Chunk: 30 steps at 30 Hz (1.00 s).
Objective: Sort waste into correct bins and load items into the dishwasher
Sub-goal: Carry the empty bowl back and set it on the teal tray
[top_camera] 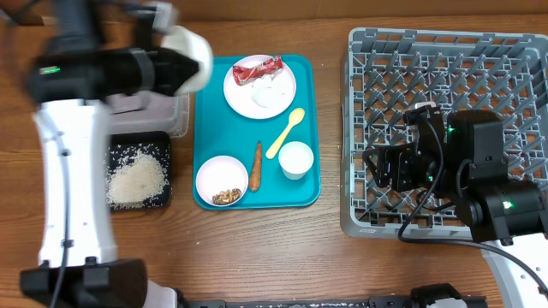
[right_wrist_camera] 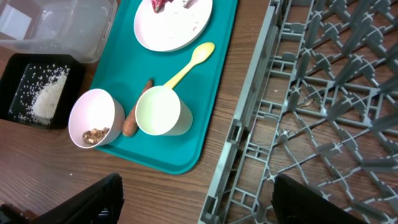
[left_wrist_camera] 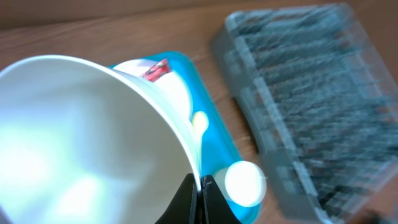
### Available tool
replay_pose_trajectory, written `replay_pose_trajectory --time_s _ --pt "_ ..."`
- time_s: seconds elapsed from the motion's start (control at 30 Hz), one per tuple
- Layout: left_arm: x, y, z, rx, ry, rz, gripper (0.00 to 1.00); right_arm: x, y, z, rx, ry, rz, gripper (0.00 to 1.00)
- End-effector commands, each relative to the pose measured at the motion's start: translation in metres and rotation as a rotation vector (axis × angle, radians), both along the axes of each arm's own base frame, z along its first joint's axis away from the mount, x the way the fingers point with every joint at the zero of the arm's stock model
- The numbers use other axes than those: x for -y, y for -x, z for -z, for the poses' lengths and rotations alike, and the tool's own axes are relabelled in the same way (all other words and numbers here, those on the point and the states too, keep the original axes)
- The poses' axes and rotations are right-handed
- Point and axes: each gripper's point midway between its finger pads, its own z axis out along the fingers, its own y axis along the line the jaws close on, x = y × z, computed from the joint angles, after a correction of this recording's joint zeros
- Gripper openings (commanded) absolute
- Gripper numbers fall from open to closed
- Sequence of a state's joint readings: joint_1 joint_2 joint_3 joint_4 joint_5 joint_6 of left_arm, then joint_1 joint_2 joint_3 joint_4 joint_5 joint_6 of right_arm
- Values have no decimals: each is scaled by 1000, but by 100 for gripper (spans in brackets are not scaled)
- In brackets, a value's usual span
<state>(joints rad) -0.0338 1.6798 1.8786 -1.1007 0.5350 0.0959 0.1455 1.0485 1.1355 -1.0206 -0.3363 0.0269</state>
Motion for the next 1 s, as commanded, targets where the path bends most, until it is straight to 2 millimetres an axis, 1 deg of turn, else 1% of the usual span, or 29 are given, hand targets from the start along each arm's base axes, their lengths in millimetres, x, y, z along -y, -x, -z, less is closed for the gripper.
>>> replay_pose_trajectory --time_s 0.0,0.07,0.1,0.17,0.27,0.4,0.43,0.5,0.6,0.7,0.87,0.93,0.97 --pt "-6 -21 17 21 -287 -245 4 -1 -2 -7 17 -10 0 79" --pt "9 -25 31 29 -383 -242 4 -1 -2 -7 17 -10 0 79" --pt "15 -28 42 24 -442 -244 4 -1 -1 -6 14 -9 0 79" --pt "20 -31 61 1 -525 -243 4 0 0 -5 7 -8 0 79" --pt "25 -32 100 -79 -618 -218 4 0 3 -3 -7 -6 1 79" --pt "21 -27 151 -237 -663 -222 4 0 4 -2 -16 -5 1 79" --pt "22 -25 161 -266 -665 -210 4 0 4 -2 -16 -4 1 79" --pt "26 -20 181 -332 -655 -176 4 0 4 -2 -16 -5 0 79" --pt "40 -12 210 -428 -613 -111 4 0 4 -2 -16 -5 1 80" --pt "48 -5 231 -492 -595 -63 4 0 4 -2 -16 -5 1 80" --pt "50 2 251 -555 -605 -41 5 0 4 -2 -16 -4 1 80" --pt "49 3 255 -566 -611 -40 24 0 4 -2 -16 -5 1 80" --pt "49 4 256 -568 -612 -40 36 0 4 -2 -16 -5 1 80"
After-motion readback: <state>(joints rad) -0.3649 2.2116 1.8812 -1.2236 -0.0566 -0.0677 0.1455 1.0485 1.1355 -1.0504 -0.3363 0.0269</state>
